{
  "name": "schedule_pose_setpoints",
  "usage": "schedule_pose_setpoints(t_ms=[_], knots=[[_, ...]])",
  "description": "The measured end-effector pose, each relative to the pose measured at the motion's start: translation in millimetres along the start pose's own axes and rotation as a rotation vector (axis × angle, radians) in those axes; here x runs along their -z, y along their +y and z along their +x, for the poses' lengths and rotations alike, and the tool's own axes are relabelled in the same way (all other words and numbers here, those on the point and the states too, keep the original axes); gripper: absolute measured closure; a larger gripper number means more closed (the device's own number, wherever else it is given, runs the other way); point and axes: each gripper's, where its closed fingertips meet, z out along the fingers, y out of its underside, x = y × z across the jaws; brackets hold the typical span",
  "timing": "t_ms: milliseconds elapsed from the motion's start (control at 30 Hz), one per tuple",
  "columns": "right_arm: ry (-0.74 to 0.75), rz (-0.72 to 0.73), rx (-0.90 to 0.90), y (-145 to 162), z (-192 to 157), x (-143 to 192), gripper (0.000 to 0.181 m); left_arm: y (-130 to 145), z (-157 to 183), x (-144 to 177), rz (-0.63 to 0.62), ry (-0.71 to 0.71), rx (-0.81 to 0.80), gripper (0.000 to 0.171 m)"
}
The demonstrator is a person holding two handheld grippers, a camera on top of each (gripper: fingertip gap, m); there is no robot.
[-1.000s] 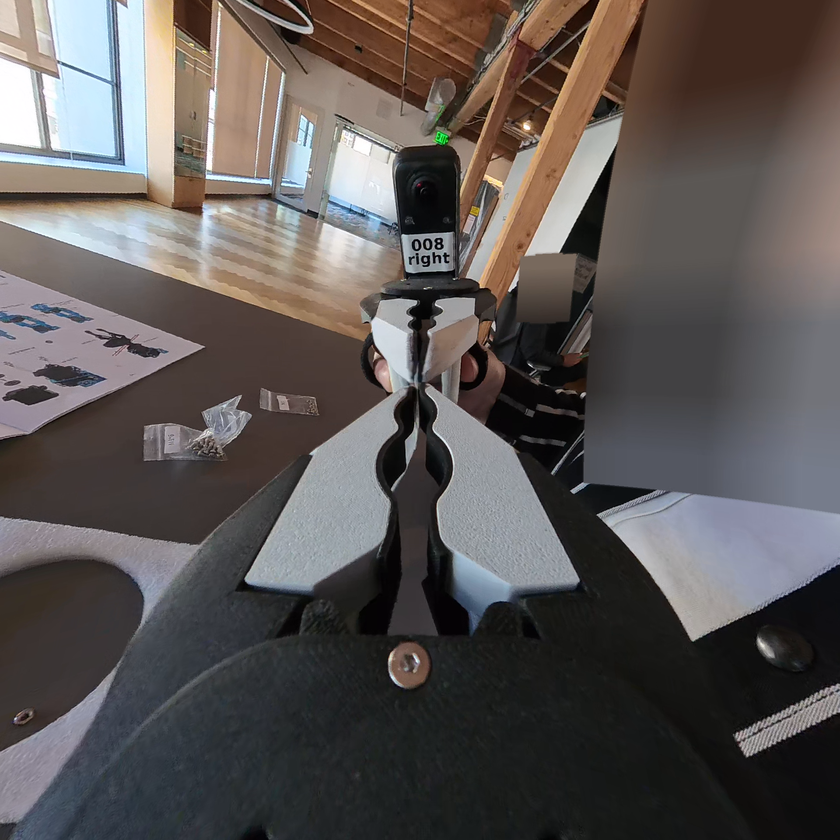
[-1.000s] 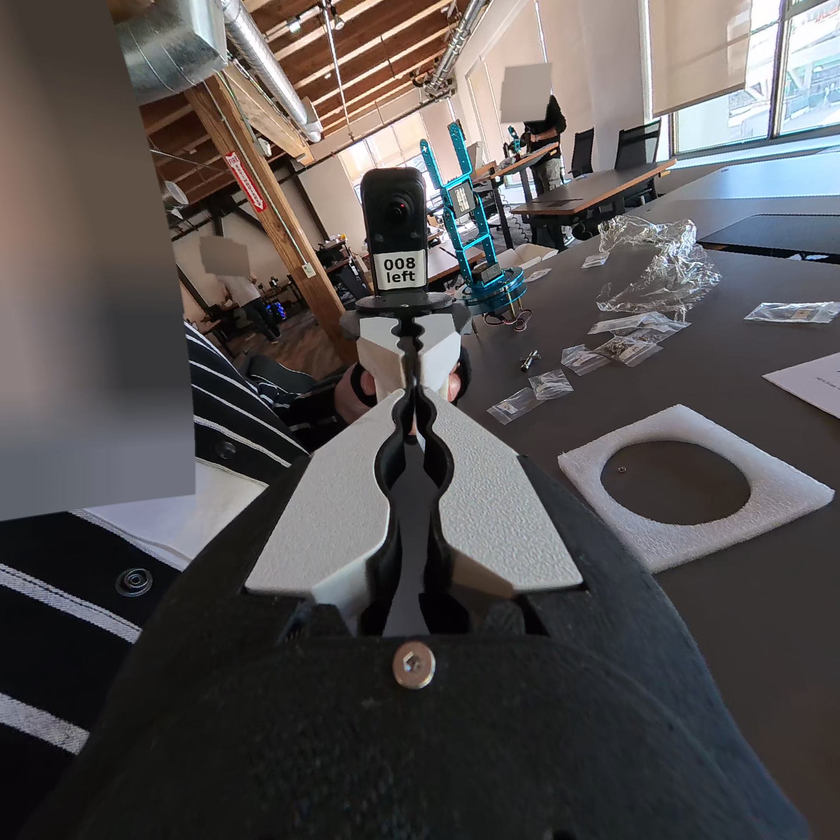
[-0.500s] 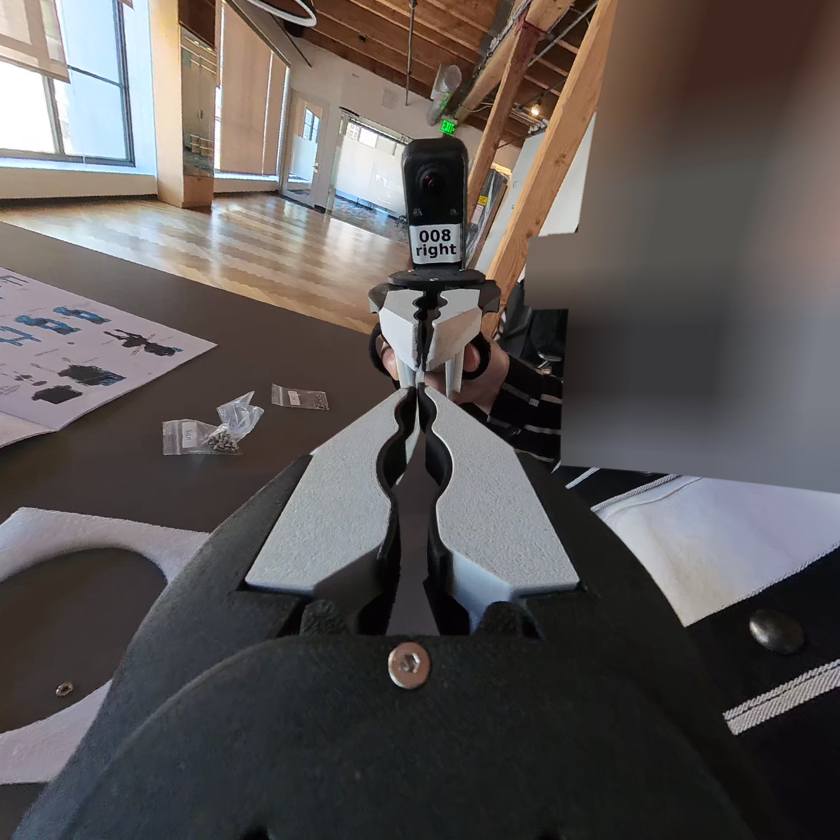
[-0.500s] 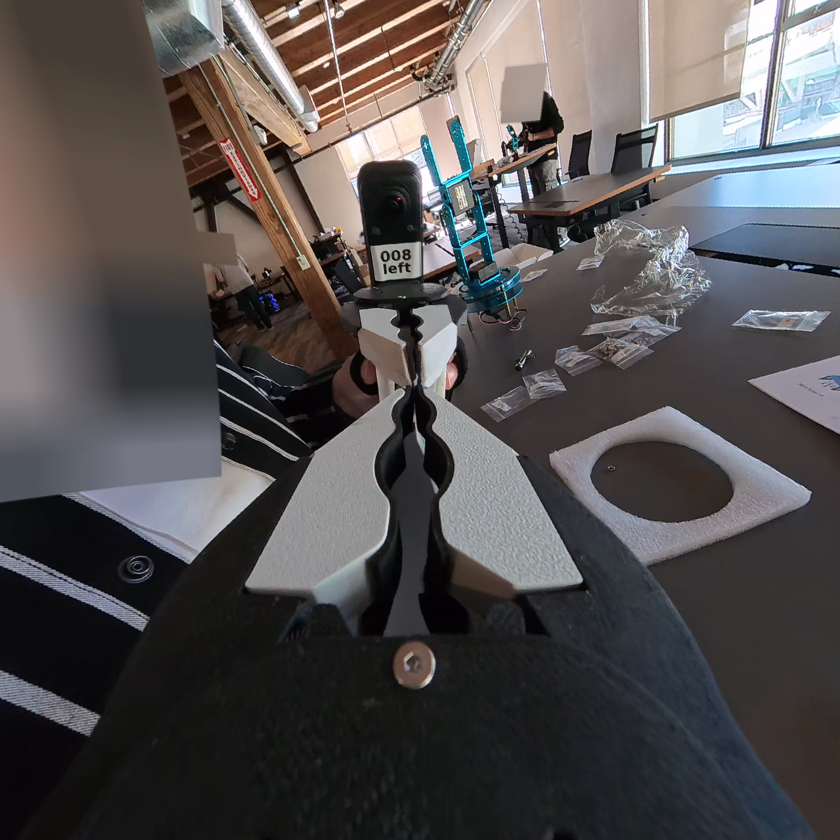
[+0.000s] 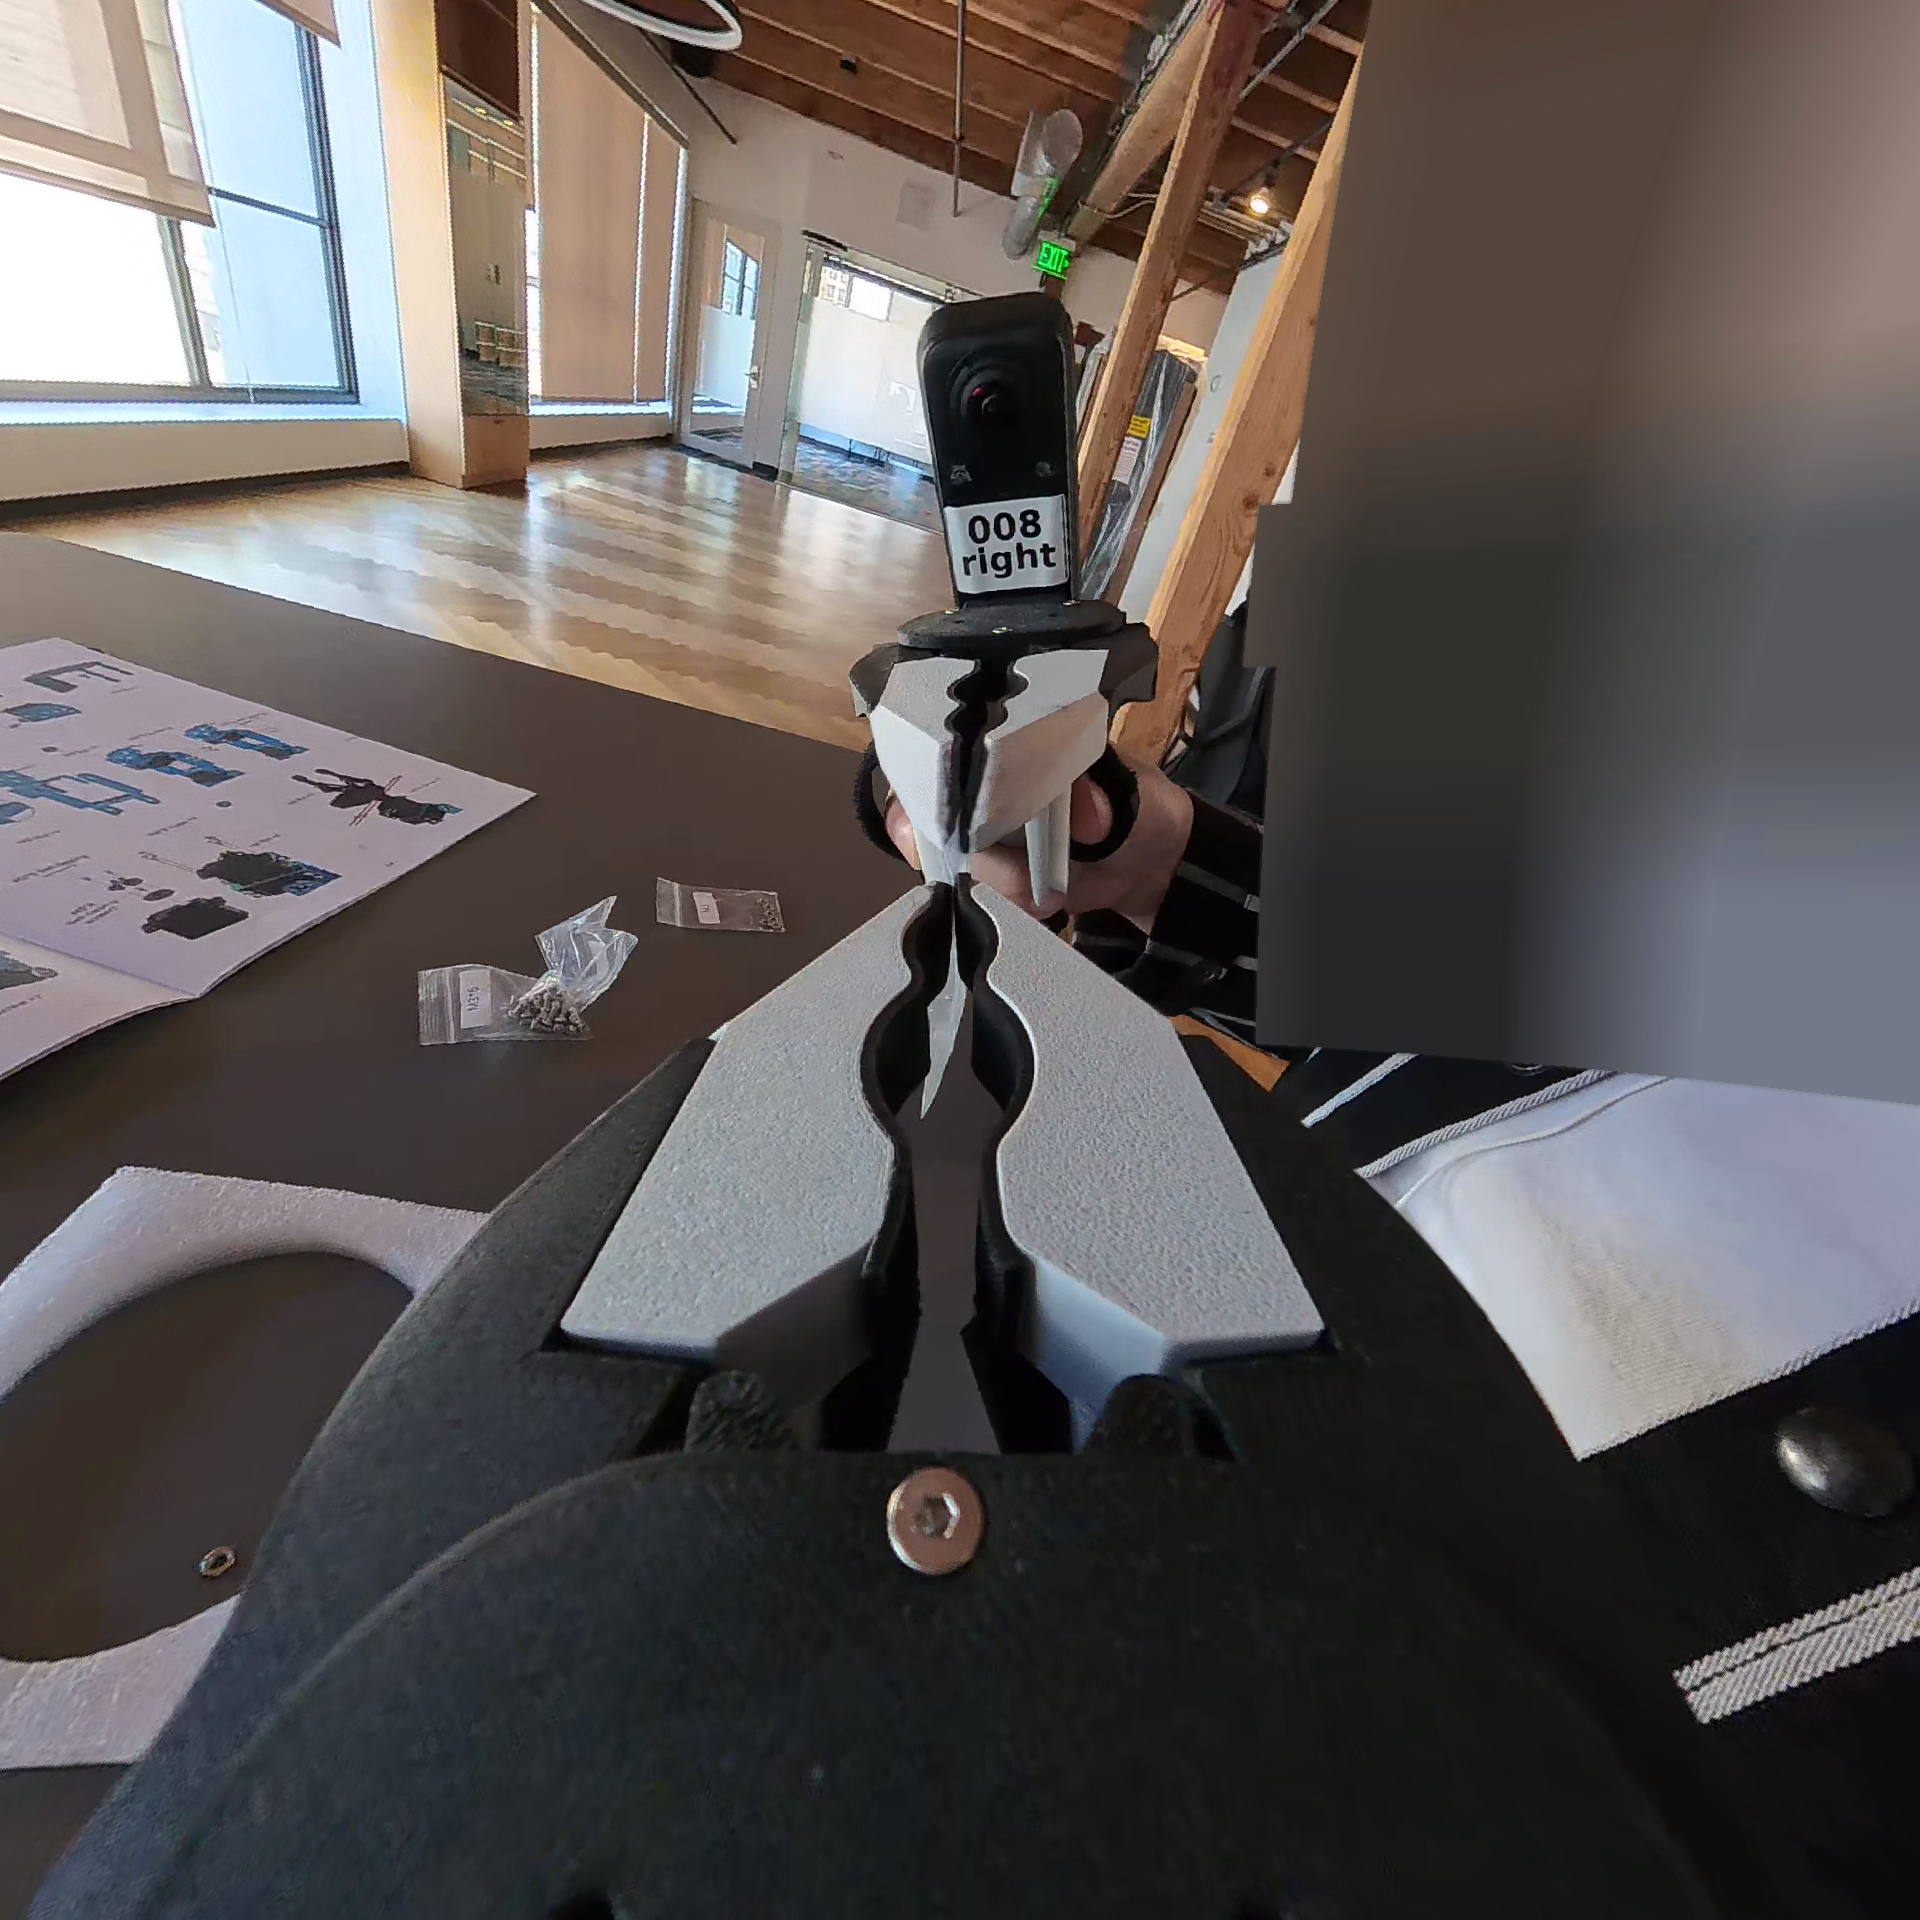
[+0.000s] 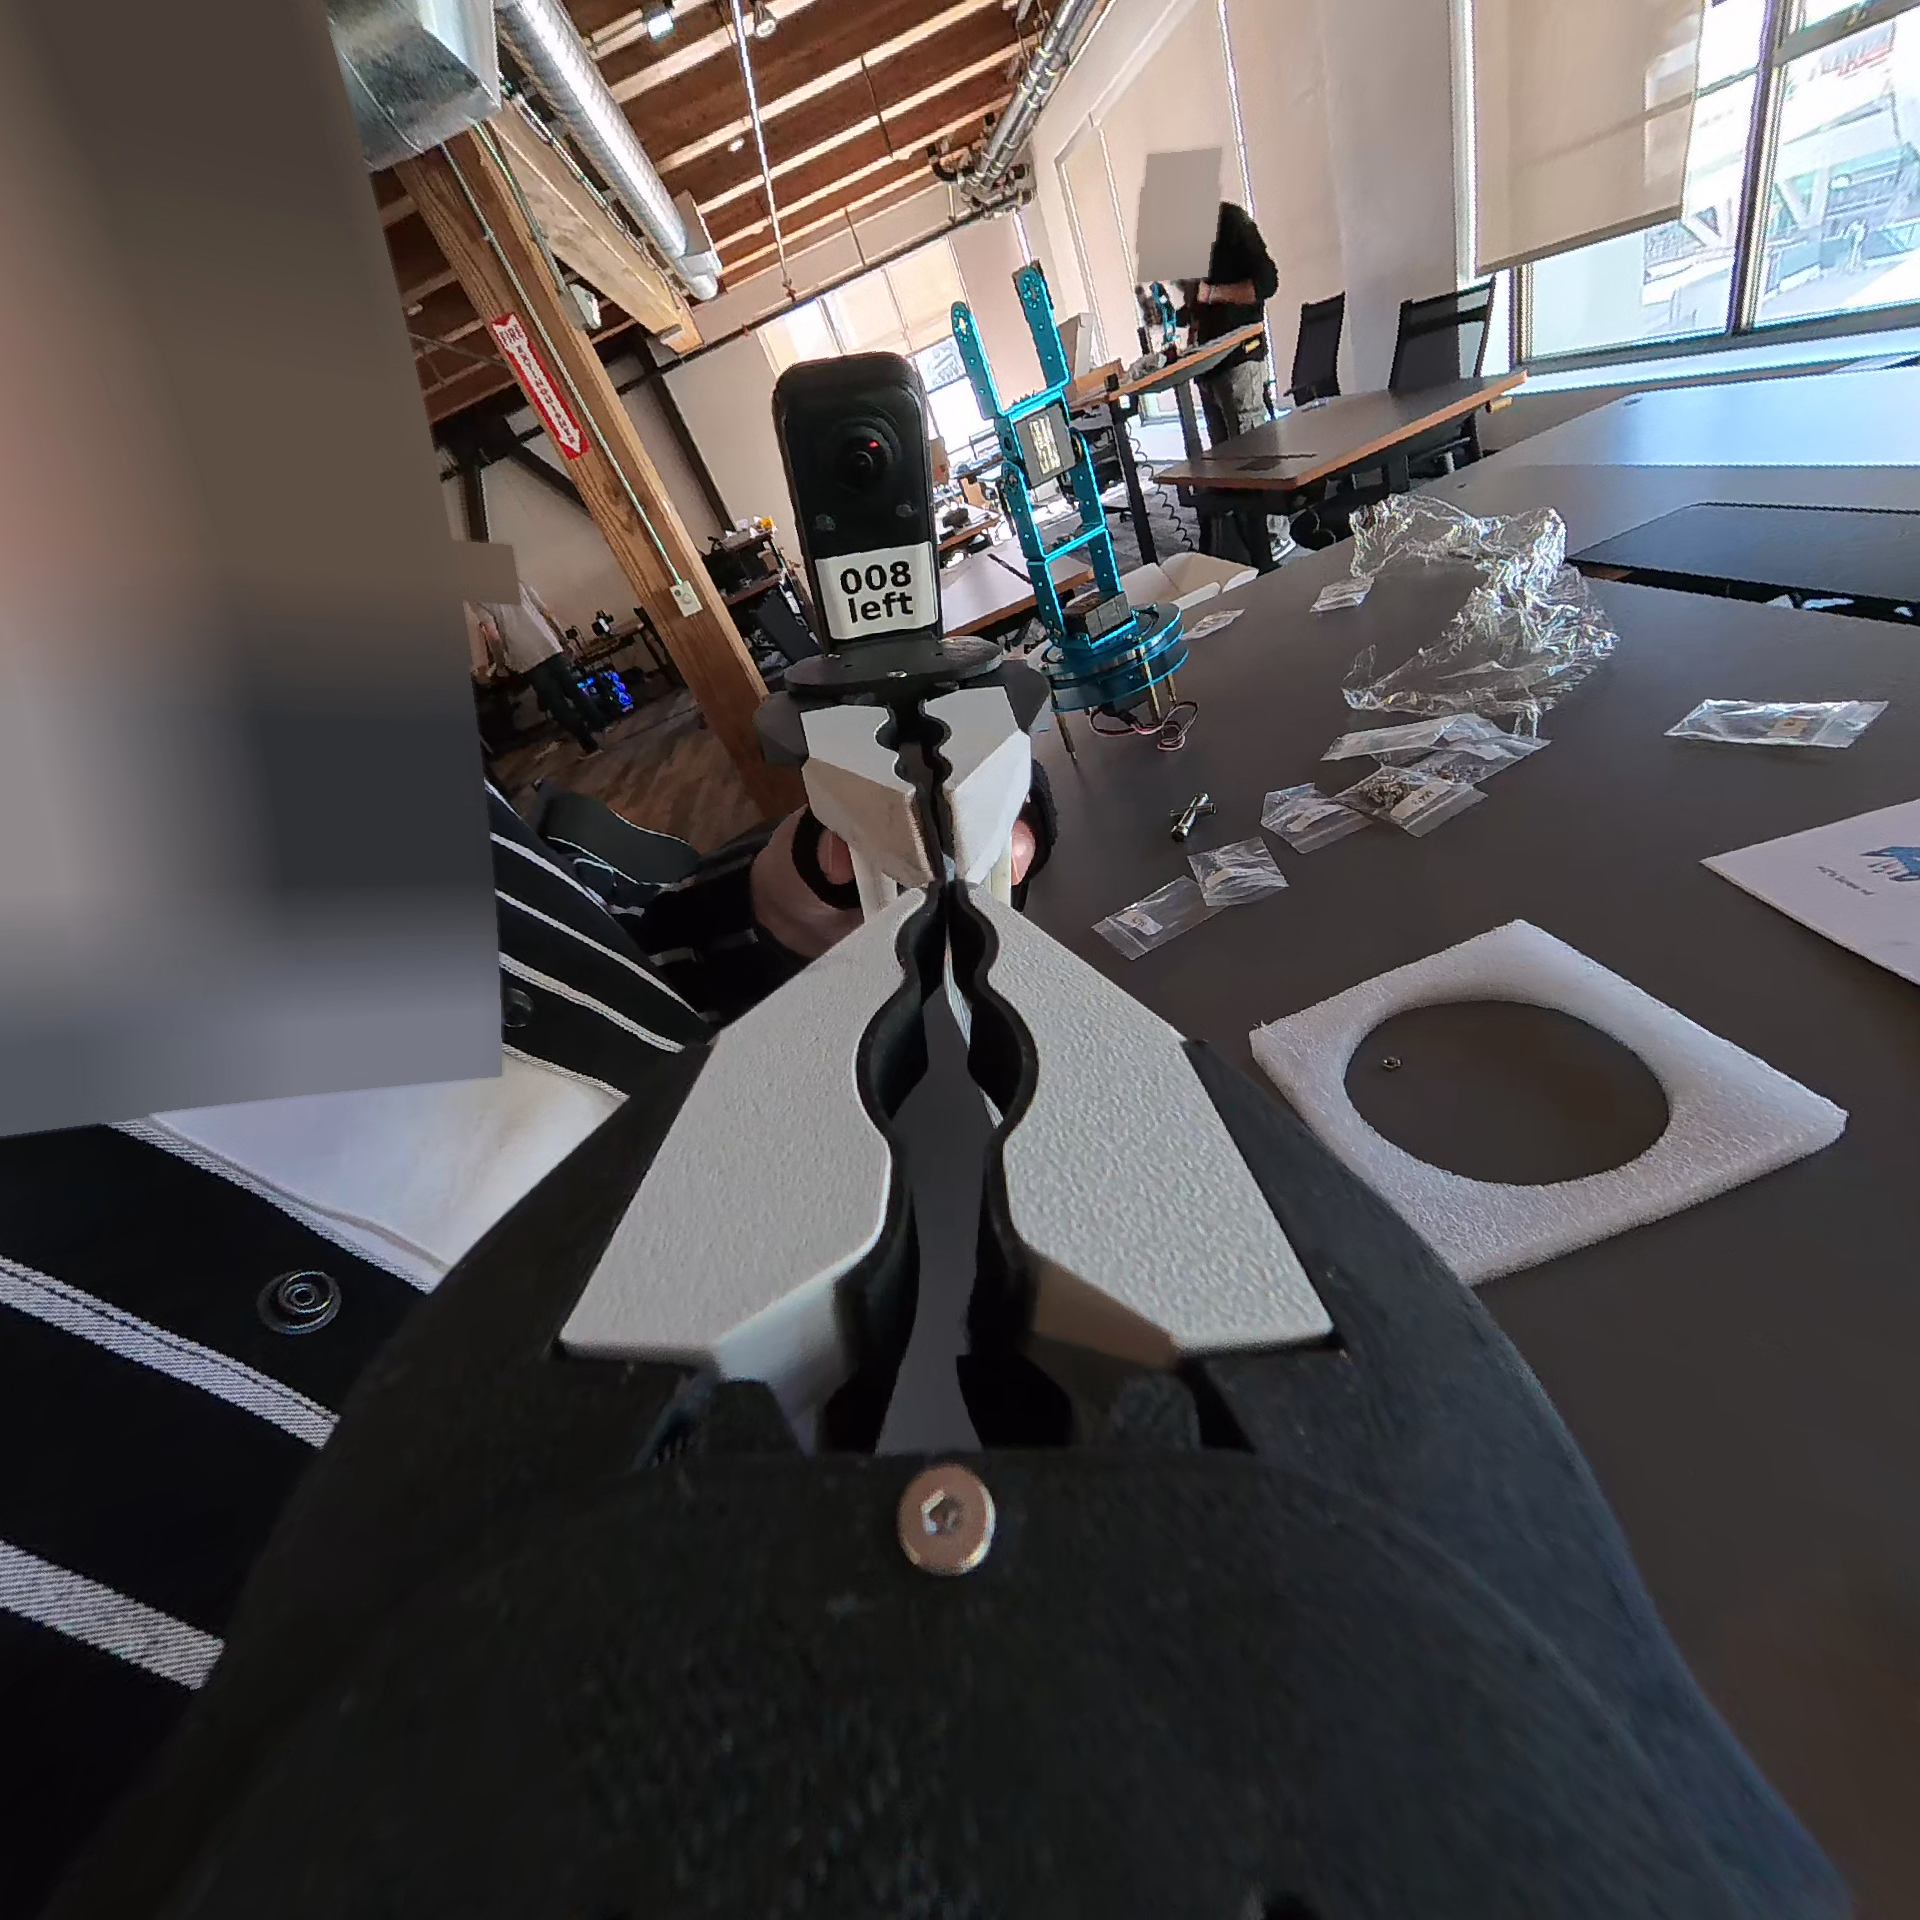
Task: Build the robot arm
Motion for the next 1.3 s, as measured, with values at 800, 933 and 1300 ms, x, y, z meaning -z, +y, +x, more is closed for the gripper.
schedule_pose_setpoints(t_ms=[800,933,1300], knots=[[-0.013,-0.065,-0.041,12,2,-3,0.18,11,-1,-1,-0.063,-0.005,-0.027,0.171],[-0.049,-0.116,-0.044,15,-4,-7,0.174,18,2,-4,-0.108,0.007,-0.05,0.171],[0.027,-0.34,0.089,28,3,2,0.172,31,6,-8,-0.206,0.018,-0.11,0.171]])
